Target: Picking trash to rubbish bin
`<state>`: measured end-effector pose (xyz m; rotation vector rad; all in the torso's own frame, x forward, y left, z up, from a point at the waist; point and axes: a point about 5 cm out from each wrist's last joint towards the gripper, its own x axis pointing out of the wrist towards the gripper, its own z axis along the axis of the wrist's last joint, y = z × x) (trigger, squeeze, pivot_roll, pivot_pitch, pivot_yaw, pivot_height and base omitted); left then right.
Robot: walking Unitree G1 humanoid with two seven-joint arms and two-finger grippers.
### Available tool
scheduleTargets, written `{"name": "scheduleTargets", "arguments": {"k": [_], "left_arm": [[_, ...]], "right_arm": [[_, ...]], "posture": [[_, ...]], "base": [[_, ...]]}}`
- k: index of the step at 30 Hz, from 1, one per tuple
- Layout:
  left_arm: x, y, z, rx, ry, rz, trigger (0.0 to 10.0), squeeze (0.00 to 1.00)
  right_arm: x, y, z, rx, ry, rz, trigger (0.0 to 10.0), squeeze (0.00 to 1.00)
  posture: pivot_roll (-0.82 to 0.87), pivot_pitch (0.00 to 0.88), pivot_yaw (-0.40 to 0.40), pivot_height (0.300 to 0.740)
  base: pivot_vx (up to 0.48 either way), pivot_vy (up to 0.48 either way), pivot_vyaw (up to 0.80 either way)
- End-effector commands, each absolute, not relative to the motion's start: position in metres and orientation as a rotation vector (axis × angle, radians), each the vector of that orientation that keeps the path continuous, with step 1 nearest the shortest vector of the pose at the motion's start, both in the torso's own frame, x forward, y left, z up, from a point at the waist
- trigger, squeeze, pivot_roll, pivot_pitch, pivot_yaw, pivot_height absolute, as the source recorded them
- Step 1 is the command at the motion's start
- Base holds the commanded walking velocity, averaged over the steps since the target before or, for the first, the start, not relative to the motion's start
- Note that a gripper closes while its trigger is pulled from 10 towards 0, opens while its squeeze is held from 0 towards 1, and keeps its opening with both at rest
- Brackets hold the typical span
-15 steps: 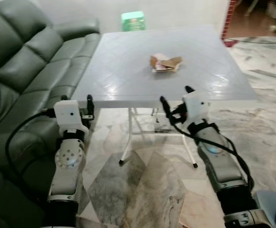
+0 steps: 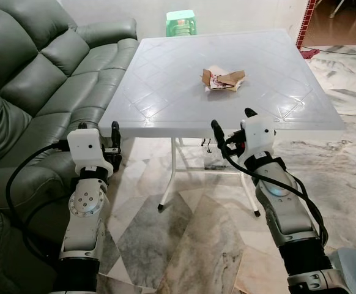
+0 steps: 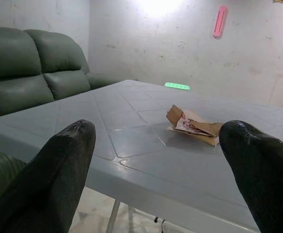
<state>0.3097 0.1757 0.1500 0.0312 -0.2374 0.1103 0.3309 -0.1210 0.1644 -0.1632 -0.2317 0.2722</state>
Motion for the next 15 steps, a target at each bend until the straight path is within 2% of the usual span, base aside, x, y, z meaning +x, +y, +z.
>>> {"name": "scheduleTargets", "arguments": {"k": [1, 3, 8, 15], "left_arm": [[0.3123, 0.1751, 0.1536, 0.021, -0.244, 0.102, 10.0, 0.00], [0.3121, 0.1733, 0.1529, 0.019, -0.240, 0.087, 10.0, 0.00], [0.3116, 0.1728, 0.1510, 0.015, -0.233, 0.088, 10.0, 0.00], [0.3120, 0.1712, 0.1520, 0.011, -0.239, 0.059, 10.0, 0.00]], "right_arm": [[0.3325, -0.1203, 0.1726, -0.163, -0.258, 0.262, 10.0, 0.00], [0.3330, -0.1210, 0.1717, -0.163, -0.247, 0.257, 10.0, 0.00], [0.3331, -0.1223, 0.1724, -0.159, -0.248, 0.253, 10.0, 0.00], [0.3328, -0.1223, 0.1740, -0.163, -0.259, 0.254, 10.0, 0.00]], "posture": [[-0.01, 0.005, 0.053, 0.740], [-0.01, 0.006, 0.053, 0.740], [-0.02, 0.008, 0.051, 0.740], [-0.02, 0.011, 0.049, 0.740]], "base": [[0.000, 0.000, 0.00], [0.000, 0.000, 0.00], [0.000, 0.000, -0.80], [0.035, 0.000, 0.00]]}}
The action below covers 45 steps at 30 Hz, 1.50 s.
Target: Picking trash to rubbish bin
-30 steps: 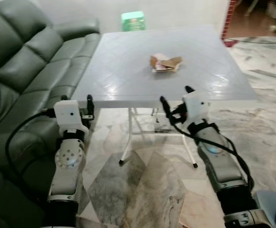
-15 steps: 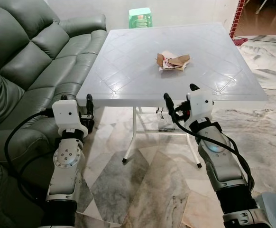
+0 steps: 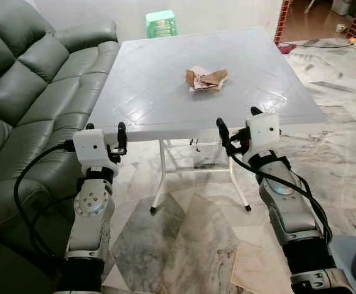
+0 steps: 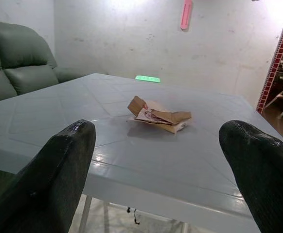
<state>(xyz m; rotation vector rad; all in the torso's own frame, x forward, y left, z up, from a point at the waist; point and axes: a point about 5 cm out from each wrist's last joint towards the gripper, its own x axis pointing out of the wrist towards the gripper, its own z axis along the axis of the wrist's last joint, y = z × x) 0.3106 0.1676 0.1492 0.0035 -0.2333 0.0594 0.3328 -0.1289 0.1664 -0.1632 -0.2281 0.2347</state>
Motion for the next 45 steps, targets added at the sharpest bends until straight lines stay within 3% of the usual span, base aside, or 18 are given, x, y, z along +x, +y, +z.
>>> {"name": "scheduleTargets", "arguments": {"k": [1, 23, 33, 45], "left_arm": [[0.3119, 0.1706, 0.1525, 0.010, -0.244, 0.050, 10.0, 0.00], [0.3112, 0.1687, 0.1504, 0.012, -0.232, 0.039, 10.0, 0.00], [0.3123, 0.1684, 0.1499, 0.013, -0.224, 0.061, 10.0, 0.00], [0.3126, 0.1704, 0.1495, 0.010, -0.216, 0.074, 10.0, 0.00]], "right_arm": [[0.3328, -0.1218, 0.1743, -0.164, -0.260, 0.256, 10.0, 0.00], [0.3341, -0.1216, 0.1761, -0.170, -0.265, 0.247, 10.0, 0.00], [0.3346, -0.1214, 0.1756, -0.172, -0.263, 0.247, 10.0, 0.00], [0.3347, -0.1207, 0.1762, -0.175, -0.264, 0.256, 10.0, 0.00]], "posture": [[-0.02, 0.012, 0.048, 0.740], [-0.02, 0.013, 0.046, 0.740], [-0.02, 0.010, 0.048, 0.740], [-0.02, 0.009, 0.044, 0.740]], "base": [[0.337, 0.000, 0.00], [0.447, 0.000, 0.00], [0.000, 0.000, 0.00], [0.000, -0.471, 0.00]]}}
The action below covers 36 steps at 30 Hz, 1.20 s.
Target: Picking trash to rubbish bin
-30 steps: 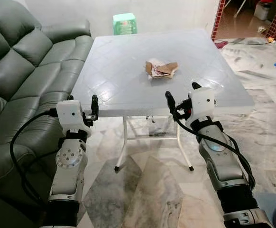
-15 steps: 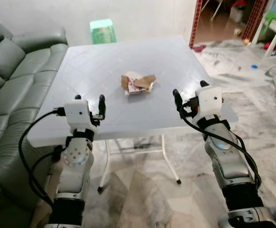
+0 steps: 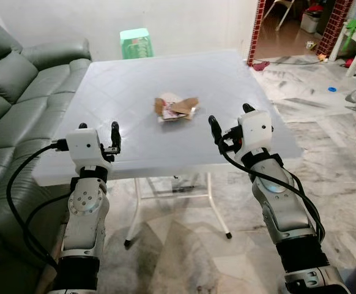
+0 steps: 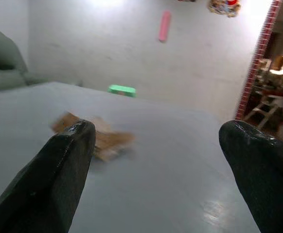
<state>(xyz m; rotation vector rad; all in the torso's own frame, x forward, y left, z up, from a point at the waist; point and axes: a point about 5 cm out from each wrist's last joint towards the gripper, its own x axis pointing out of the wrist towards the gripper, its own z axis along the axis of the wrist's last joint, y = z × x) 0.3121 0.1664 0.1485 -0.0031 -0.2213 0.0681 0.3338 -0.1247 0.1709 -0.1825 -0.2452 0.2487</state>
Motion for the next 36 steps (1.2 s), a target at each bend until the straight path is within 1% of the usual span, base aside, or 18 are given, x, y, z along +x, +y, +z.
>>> {"name": "scheduleTargets", "arguments": {"k": [1, 3, 7, 13, 21, 29, 36], "left_arm": [[0.313, 0.170, 0.149, 0.009, -0.215, 0.074, 10.0, 0.00], [0.313, 0.170, 0.149, 0.009, -0.216, 0.074, 10.0, 0.00], [0.313, 0.172, 0.150, -0.017, -0.221, 0.082, 10.0, 0.00], [0.313, 0.171, 0.153, 0.011, -0.244, 0.061, 10.0, 0.00], [0.314, 0.171, 0.154, -0.001, -0.246, 0.064, 10.0, 0.00], [0.313, 0.172, 0.153, 0.005, -0.242, 0.062, 10.0, 0.00], [0.313, 0.171, 0.153, 0.008, -0.243, 0.058, 10.0, 0.00]], "right_arm": [[0.335, -0.121, 0.176, -0.175, -0.264, 0.257, 10.0, 0.00], [0.335, -0.121, 0.176, -0.176, -0.264, 0.258, 10.0, 0.00], [0.335, -0.120, 0.176, -0.176, -0.263, 0.260, 10.0, 0.00], [0.334, -0.119, 0.176, -0.182, -0.269, 0.271, 10.0, 0.00], [0.333, -0.117, 0.177, -0.181, -0.274, 0.292, 10.0, 0.00], [0.332, -0.114, 0.177, -0.176, -0.278, 0.308, 10.0, 0.00], [0.330, -0.107, 0.175, -0.181, -0.270, 0.369, 10.0, 0.00]], "posture": [[-0.02, 0.009, 0.044, 0.740], [-0.02, 0.008, 0.044, 0.740], [-0.02, 0.008, 0.044, 0.740], [-0.02, 0.006, 0.044, 0.740], [-0.02, 0.002, 0.043, 0.740], [-0.02, 0.006, 0.044, 0.740], [-0.02, 0.006, 0.046, 0.740]], "base": [[0.000, -0.480, 0.00], [0.000, -0.424, 0.00], [0.000, 0.000, 0.00], [0.000, 0.000, 0.00], [0.293, 0.000, 0.00], [0.384, 0.000, 0.00], [0.418, 0.000, 0.00]]}}
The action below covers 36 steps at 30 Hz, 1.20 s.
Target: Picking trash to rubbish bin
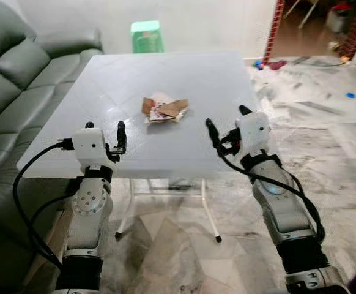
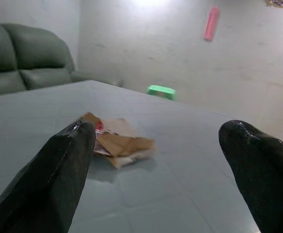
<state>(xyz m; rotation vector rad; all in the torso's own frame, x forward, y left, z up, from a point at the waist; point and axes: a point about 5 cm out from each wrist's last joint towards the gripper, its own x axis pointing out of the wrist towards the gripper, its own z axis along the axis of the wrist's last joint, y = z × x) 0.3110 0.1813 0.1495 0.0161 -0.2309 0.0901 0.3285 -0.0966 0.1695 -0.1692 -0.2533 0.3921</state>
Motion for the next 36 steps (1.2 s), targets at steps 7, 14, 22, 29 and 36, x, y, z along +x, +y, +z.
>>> {"name": "scheduleTargets", "arguments": {"k": [7, 14, 22, 29, 36], "left_arm": [[0.313, 0.170, 0.152, -0.001, -0.233, 0.058, 10.0, 0.00], [0.314, 0.171, 0.151, -0.023, -0.225, 0.073, 10.0, 0.00], [0.320, 0.160, 0.142, -0.045, -0.160, 0.062, 10.0, 0.00], [0.326, 0.161, 0.124, -0.099, -0.064, 0.103, 10.0, 0.00], [0.335, 0.159, 0.114, -0.174, 0.009, 0.120, 10.0, 0.00]], "right_arm": [[0.329, -0.105, 0.173, -0.176, -0.263, 0.377, 10.0, 0.00], [0.328, -0.105, 0.173, -0.174, -0.260, 0.382, 10.0, 0.00], [0.323, -0.101, 0.170, -0.166, -0.233, 0.454, 10.0, 0.00], [0.315, -0.096, 0.160, -0.176, -0.181, 0.550, 10.0, 0.00], [0.311, -0.096, 0.159, -0.181, -0.176, 0.568, 10.0, 0.00]], "posture": [[-0.02, 0.008, 0.049, 0.740], [-0.02, 0.009, 0.049, 0.740], [-0.03, 0.010, 0.051, 0.740], [-0.04, 0.015, 0.052, 0.740], [-0.05, 0.027, 0.057, 0.740]], "base": [[0.426, 0.000, 0.00], [0.196, 0.000, 0.00], [0.000, 0.000, 0.00], [0.000, 0.000, 0.00], [0.000, 0.000, 0.00]]}}
